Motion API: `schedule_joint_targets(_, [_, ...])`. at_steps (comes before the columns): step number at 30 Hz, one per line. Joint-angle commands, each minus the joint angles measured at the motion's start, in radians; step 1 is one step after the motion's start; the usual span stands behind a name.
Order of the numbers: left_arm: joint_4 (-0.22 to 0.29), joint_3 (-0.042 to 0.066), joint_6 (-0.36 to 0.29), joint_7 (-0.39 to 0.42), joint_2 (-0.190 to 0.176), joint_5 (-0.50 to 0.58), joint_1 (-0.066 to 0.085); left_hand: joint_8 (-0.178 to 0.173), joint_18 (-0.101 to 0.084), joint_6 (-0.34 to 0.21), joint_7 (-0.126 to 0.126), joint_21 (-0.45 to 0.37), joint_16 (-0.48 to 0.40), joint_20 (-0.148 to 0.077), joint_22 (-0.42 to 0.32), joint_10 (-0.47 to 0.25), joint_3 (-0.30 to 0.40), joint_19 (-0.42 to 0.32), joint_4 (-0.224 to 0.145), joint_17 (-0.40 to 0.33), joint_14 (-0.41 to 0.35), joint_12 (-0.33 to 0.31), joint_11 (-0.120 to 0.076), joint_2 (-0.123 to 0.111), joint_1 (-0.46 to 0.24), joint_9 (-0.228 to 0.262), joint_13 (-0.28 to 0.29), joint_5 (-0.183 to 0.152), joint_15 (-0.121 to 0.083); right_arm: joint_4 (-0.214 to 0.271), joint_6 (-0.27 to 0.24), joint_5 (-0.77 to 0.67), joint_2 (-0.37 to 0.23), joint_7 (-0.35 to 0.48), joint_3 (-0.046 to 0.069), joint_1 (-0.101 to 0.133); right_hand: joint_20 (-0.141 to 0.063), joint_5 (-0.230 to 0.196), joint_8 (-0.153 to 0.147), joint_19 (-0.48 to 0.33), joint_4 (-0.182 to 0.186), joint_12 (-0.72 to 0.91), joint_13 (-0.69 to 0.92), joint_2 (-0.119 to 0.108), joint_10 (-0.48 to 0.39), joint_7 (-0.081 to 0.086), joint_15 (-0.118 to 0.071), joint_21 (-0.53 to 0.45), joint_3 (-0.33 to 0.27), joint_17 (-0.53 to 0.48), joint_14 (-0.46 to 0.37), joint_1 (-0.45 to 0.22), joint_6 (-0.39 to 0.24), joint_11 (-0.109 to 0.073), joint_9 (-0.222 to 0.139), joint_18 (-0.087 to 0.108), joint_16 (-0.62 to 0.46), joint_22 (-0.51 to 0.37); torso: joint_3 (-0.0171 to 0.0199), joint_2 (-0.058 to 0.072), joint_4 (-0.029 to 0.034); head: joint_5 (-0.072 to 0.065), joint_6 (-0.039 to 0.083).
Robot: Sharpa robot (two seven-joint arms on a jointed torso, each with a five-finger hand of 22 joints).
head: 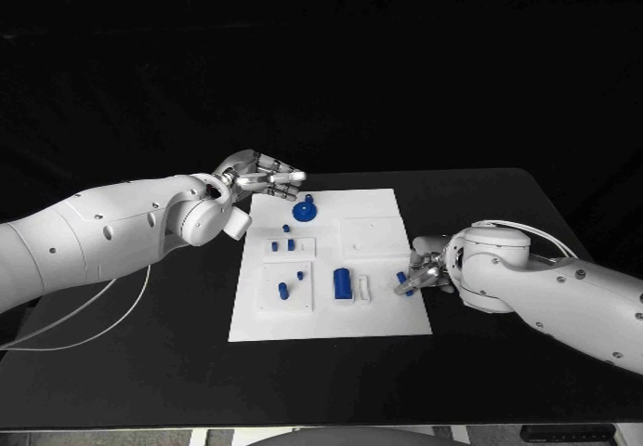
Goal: Assemble the parts on the task board
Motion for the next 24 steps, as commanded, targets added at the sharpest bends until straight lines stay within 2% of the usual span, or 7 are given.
schedule_joint_targets(1, [0.004, 0.001, 0.039, -0.002, 0.001, -0.013, 0.001, 0.003, -0.001, -0.007, 0.001, -0.007, -0.002, -0.001, 0.000, -0.007, 0.001, -0.007, 0.010, 0.001, -0.006, 0.001, -0.002, -0.006, -0.002, 0.001, 0.001, -0.004, 0.001, -0.009, 0.036, -0.060, 0.001, -0.024, -0.011, -0.011, 0.002, -0.006, -0.001, -0.006, -0.004, 0.000, 0.002, -0.006, -0.004, 0.025, 0.006, -0.005, 0.016, 0.000, -0.001, 0.005, -0.039, 0.007, -0.632, -0.001, -0.003, 0.061, -0.0006, -0.001, -0.0001, 0.002, 0.000])
schedule_joint_targets(6, [0.004, 0.001, 0.044, -0.005, 0.000, -0.017, 0.001, 0.003, -0.001, -0.008, 0.001, -0.007, -0.003, -0.001, 0.000, -0.007, 0.003, -0.007, 0.026, 0.001, -0.005, 0.001, -0.002, -0.009, -0.008, 0.001, 0.001, -0.003, 0.001, -0.015, 0.040, -0.067, 0.006, -0.026, -0.021, -0.011, 0.010, 0.007, -0.001, -0.005, -0.019, 0.005, 0.005, -0.003, -0.008, 0.038, 0.011, -0.009, 0.045, -0.001, -0.001, 0.003, -0.065, 0.014, -0.700, 0.006, -0.005, 0.061, -0.0005, -0.002, -0.0016, 0.001, 0.002])
schedule_joint_targets(9, [0.005, 0.001, 0.046, -0.007, 0.000, -0.017, 0.001, 0.003, -0.001, -0.008, 0.001, -0.007, -0.003, -0.001, 0.000, -0.007, 0.003, -0.007, 0.027, 0.001, -0.005, 0.001, -0.002, -0.009, -0.010, 0.001, 0.001, -0.004, 0.001, -0.020, 0.048, -0.067, 0.009, -0.025, -0.028, -0.011, 0.016, 0.054, -0.001, -0.004, -0.051, 0.009, 0.002, 0.001, -0.013, 0.043, 0.014, -0.011, 0.058, -0.001, -0.001, -0.012, -0.066, 0.017, -0.789, 0.012, -0.004, 0.062, -0.0008, -0.001, -0.0009, 0.000, 0.003])
schedule_joint_targets(14, [0.006, 0.001, 0.048, -0.009, 0.000, -0.018, 0.001, 0.003, -0.001, -0.009, 0.001, -0.007, -0.003, -0.001, 0.000, -0.006, 0.004, -0.007, 0.034, 0.001, -0.005, 0.001, -0.002, -0.010, -0.013, 0.001, 0.001, -0.003, 0.001, -0.034, 0.051, -0.058, 0.019, -0.021, -0.044, -0.011, 0.015, 0.265, -0.001, -0.005, -0.085, 0.009, 0.000, 0.012, -0.019, 0.051, 0.014, -0.013, 0.081, -0.001, -0.002, -0.016, -0.080, 0.018, -0.841, 0.013, -0.005, 0.062, 0.0018, 0.001, -0.0003, 0.002, 0.003])
schedule_joint_targets(16, [0.006, 0.001, 0.049, -0.011, 0.000, -0.018, 0.001, 0.003, -0.001, -0.009, 0.001, -0.007, -0.003, -0.001, 0.000, -0.006, 0.004, -0.007, 0.034, 0.001, -0.005, 0.001, -0.002, -0.010, -0.013, 0.001, 0.001, -0.003, 0.001, -0.040, 0.048, -0.041, 0.023, -0.019, -0.048, -0.011, 0.013, 0.420, -0.001, -0.006, -0.129, 0.010, 0.001, 0.025, -0.024, 0.056, 0.013, -0.010, 0.134, -0.001, -0.002, -0.009, -0.085, 0.017, -0.869, 0.014, -0.005, 0.064, 0.0025, 0.002, 0.0009, 0.003, 0.001])
schedule_joint_targets(22, [0.006, 0.001, 0.051, -0.015, -0.002, -0.018, 0.001, 0.002, -0.001, -0.011, 0.002, -0.007, -0.003, -0.001, 0.000, -0.007, 0.004, -0.006, 0.035, 0.001, -0.005, 0.001, -0.001, -0.010, -0.014, 0.001, 0.001, -0.003, 0.001, -0.047, 0.059, 0.021, 0.025, -0.015, -0.052, -0.011, 0.007, 0.611, -0.001, -0.027, -0.258, 0.008, -0.002, 0.047, -0.030, 0.067, 0.011, 0.043, 0.347, 0.001, -0.006, -0.070, -0.084, 0.016, -0.944, 0.028, -0.005, 0.068, -0.0001, 0.000, 0.0014, 0.005, -0.002])
schedule_joint_targets(24, [0.006, 0.001, 0.052, -0.016, -0.003, -0.018, 0.001, 0.002, -0.001, -0.011, 0.002, -0.007, -0.003, -0.001, 0.000, -0.007, 0.004, -0.006, 0.035, 0.001, -0.005, 0.001, -0.001, -0.010, -0.014, 0.001, 0.001, -0.003, 0.001, -0.049, 0.066, 0.040, 0.025, -0.013, -0.053, -0.011, 0.006, 0.644, 0.000, -0.047, -0.280, 0.008, -0.003, 0.056, -0.030, 0.068, 0.009, 0.090, 0.405, 0.001, -0.007, -0.105, -0.080, 0.016, -0.960, 0.034, -0.006, 0.067, 0.0004, 0.000, 0.0002, 0.006, -0.003])
